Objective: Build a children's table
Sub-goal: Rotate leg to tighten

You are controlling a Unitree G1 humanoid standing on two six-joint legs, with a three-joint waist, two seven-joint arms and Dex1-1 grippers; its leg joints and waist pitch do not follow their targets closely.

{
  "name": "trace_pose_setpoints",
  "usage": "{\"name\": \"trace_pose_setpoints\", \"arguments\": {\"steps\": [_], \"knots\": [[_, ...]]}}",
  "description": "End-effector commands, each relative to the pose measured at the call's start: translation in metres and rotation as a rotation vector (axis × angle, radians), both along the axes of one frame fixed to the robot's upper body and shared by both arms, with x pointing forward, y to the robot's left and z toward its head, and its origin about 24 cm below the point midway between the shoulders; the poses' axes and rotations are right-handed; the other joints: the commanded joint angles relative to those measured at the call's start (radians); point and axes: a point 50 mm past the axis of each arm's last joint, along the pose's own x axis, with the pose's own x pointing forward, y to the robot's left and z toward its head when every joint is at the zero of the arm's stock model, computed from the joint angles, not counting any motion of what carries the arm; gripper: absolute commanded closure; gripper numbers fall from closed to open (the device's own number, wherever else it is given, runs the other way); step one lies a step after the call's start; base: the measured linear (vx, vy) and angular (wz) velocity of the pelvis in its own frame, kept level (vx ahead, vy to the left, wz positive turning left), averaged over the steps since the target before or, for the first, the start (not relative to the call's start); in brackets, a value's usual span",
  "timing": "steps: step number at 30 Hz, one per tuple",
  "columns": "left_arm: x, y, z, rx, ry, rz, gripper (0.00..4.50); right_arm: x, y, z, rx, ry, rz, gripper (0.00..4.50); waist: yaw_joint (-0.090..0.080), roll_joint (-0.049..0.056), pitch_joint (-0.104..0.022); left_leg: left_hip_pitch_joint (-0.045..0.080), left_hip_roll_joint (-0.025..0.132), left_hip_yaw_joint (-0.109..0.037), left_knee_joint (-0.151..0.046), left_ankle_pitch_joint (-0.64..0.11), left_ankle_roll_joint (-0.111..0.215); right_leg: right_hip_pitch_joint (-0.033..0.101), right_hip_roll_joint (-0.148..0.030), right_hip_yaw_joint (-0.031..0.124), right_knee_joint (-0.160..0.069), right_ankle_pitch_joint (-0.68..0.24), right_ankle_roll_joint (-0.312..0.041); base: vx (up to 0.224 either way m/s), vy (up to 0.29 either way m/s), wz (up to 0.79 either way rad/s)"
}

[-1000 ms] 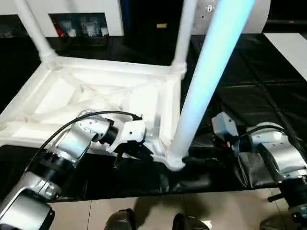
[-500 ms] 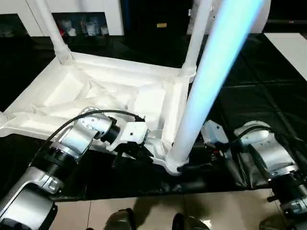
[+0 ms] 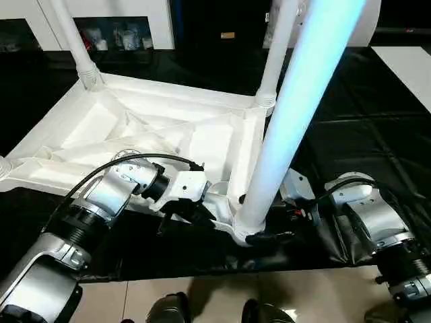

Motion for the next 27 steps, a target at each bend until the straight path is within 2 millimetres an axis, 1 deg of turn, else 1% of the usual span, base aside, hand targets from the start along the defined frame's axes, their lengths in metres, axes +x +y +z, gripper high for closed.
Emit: {"name": "trace_pose_setpoints", "arguments": {"steps": [1, 3, 4, 5, 6, 7, 8, 12, 17, 18, 19, 20, 21, 22, 23, 24, 25, 26, 27], "knots": [[-0.004, -0.006, 0.0, 0.022, 0.003, -0.078, 4.5, -0.001, -0.003, 0.003, 0.015, -0.012, 0.01, 0.83, -0.007, -0.004, -0.059, 0.033, 0.085, -0.036, -0.07, -0.216, 0.081, 0.042, -0.104, 0.062, -0.062, -0.261, -0.243, 0.0, 0.0, 0.0], [-0.004, -0.005, -0.001, 0.02, 0.008, -0.075, 4.5, -0.002, -0.002, 0.004, 0.038, -0.017, 0.01, 0.91, -0.006, -0.004, -0.06, 0.034, 0.086, -0.036, -0.07, -0.218, 0.079, 0.042, -0.104, 0.062, -0.063, -0.264, -0.241, 0.0, 0.0, 0.0], [-0.004, -0.004, -0.001, 0.019, 0.012, -0.075, 4.5, -0.003, -0.002, 0.005, 0.053, -0.017, 0.008, 1.12, -0.007, -0.004, -0.059, 0.033, 0.085, -0.036, -0.07, -0.22, 0.081, 0.042, -0.104, 0.063, -0.063, -0.265, -0.242, 0.0, 0.0, 0.0], [-0.005, -0.004, -0.001, 0.018, 0.014, -0.075, 4.5, -0.003, -0.001, 0.006, 0.066, -0.013, 0.004, 1.12, -0.007, -0.005, -0.06, 0.032, 0.085, -0.036, -0.07, -0.218, 0.082, 0.042, -0.104, 0.062, -0.063, -0.267, -0.241, 0.0, 0.0, 0.0], [-0.005, -0.004, -0.002, 0.018, 0.015, -0.074, 4.5, -0.003, -0.001, 0.007, 0.072, -0.009, 0.004, 1.26, -0.007, -0.004, -0.059, 0.032, 0.085, -0.036, -0.07, -0.219, 0.082, 0.043, -0.104, 0.062, -0.064, -0.27, -0.24, 0.0, 0.0, 0.0], [-0.005, -0.003, -0.002, 0.019, 0.016, -0.074, 4.5, -0.004, -0.001, 0.007, 0.074, -0.012, 0.002, 1.35, -0.007, -0.005, -0.059, 0.033, 0.086, -0.036, -0.07, -0.22, 0.082, 0.042, -0.104, 0.063, -0.064, -0.274, -0.237, 0.0, 0.0, 0.0], [-0.005, -0.003, -0.002, 0.019, 0.016, -0.074, 4.5, -0.004, -0.001, 0.007, 0.074, -0.012, 0.002, 1.35, -0.007, -0.004, -0.059, 0.033, 0.086, -0.036, -0.071, -0.22, 0.081, 0.041, -0.103, 0.063, -0.064, -0.276, -0.237, 0.0, 0.0, 0.0], [-0.006, -0.003, -0.003, 0.016, 0.022, -0.072, 4.5, -0.007, -0.001, 0.005, 0.079, -0.01, 0.004, 1.68, -0.007, -0.005, -0.06, 0.032, 0.085, -0.036, -0.07, -0.216, 0.08, 0.042, -0.104, 0.063, -0.064, -0.27, -0.238, 0.0, 0.0, 0.0], [-0.007, -0.003, -0.005, 0.014, 0.029, -0.063, 4.5, -0.013, -0.003, -0.001, 0.075, 0.016, 0.007, 1.75, -0.005, -0.004, -0.061, 0.034, 0.086, -0.036, -0.071, -0.215, 0.079, 0.041, -0.103, 0.063, -0.064, -0.27, -0.237, 0.0, 0.0, 0.0], [-0.008, -0.003, -0.006, 0.01, 0.035, -0.055, 4.5, -0.014, -0.003, -0.003, 0.081, 0.035, -0.003, 1.75, -0.004, -0.001, -0.064, 0.034, 0.086, -0.036, -0.071, -0.214, 0.079, 0.043, -0.103, 0.063, -0.063, -0.266, -0.239, 0.0, 0.0, 0.0], [-0.01, -0.003, -0.007, 0.002, 0.043, -0.04, 4.5, -0.017, -0.002, -0.006, 0.095, 0.059, -0.022, 1.75, -0.004, -0.002, -0.063, 0.033, 0.087, -0.036, -0.071, -0.213, 0.08, 0.043, -0.104, 0.063, -0.064, -0.262, -0.239, 0.0, 0.0, 0.0], [-0.01, -0.004, -0.008, -0.015, 0.052, -0.018, 4.5, -0.017, 0.001, -0.009, 0.115, 0.083, -0.058, 1.75, -0.004, 0.0, -0.062, 0.031, 0.087, -0.037, -0.073, -0.212, 0.079, 0.044, -0.103, 0.063, -0.061, -0.257, -0.242, 0.0, 0.0, 0.0], [-0.01, -0.004, -0.008, -0.015, 0.052, -0.018, 4.5, -0.017, 0.001, -0.009, 0.115, 0.083, -0.058, 1.76, -0.004, 0.0, -0.062, 0.031, 0.087, -0.037, -0.073, -0.212, 0.079, 0.044, -0.103, 0.063, -0.061, -0.257, -0.242, 0.0, 0.0, 0.0], [-0.01, -0.006, -0.01, -0.037, 0.064, 0.037, 4.5, -0.018, 0.006, -0.012, 0.152, 0.119, -0.115, 1.76, -0.005, -0.001, -0.061, 0.032, 0.086, -0.036, -0.073, -0.227, 0.074, 0.043, -0.104, 0.063, -0.066, -0.282, -0.238, 0.0, 0.0, 0.0], [-0.01, -0.008, -0.011, -0.047, 0.069, 0.081, 4.5, -0.018, 0.009, -0.014, 0.176, 0.142, -0.148, 1.76, -0.006, 0.0, -0.059, 0.032, 0.088, -0.037, -0.076, -0.243, 0.065, 0.042, -0.105, 0.063, -0.067, -0.304, -0.236, 0.0, 0.0, 0.0], [-0.01, -0.008, -0.011, -0.047, 0.069, 0.081, 4.5, -0.018, 0.009, -0.014, 0.176, 0.142, -0.148, 1.76, -0.006, 0.0, -0.056, 0.032, 0.088, -0.038, -0.078, -0.256, 0.059, 0.041, -0.106, 0.064, -0.07, -0.326, -0.232, 0.0, 0.0, 0.0], [-0.009, -0.011, -0.012, -0.072, 0.078, 0.137, 4.5, -0.015, 0.013, -0.018, 0.189, 0.155, -0.228, 1.76, -0.011, 0.0, -0.05, 0.035, 0.087, -0.04, -0.082, -0.296, 0.042, 0.038, -0.107, 0.064, -0.076, -0.39, -0.219, 0.0, 0.0, 0.0], [-0.008, -0.017, -0.014, -0.113, 0.089, 0.224, 4.5, -0.009, 0.019, -0.024, 0.21, 0.184, -0.353, 1.76, -0.014, 0.0, -0.045, 0.04, 0.084, -0.044, -0.084, -0.34, 0.02, 0.034, -0.109, 0.065, -0.084, -0.473, -0.205, 0.0, 0.0, 0.0], [-0.008, -0.017, -0.014, -0.113, 0.089, 0.224, 4.5, -0.009, 0.019, -0.024, 0.21, 0.184, -0.353, 1.76, -0.016, 0.0, -0.044, 0.043, 0.083, -0.046, -0.085, -0.359, 0.009, 0.031, -0.111, 0.066, -0.088, -0.514, -0.195, 0.0, 0.0, 0.0]]}}
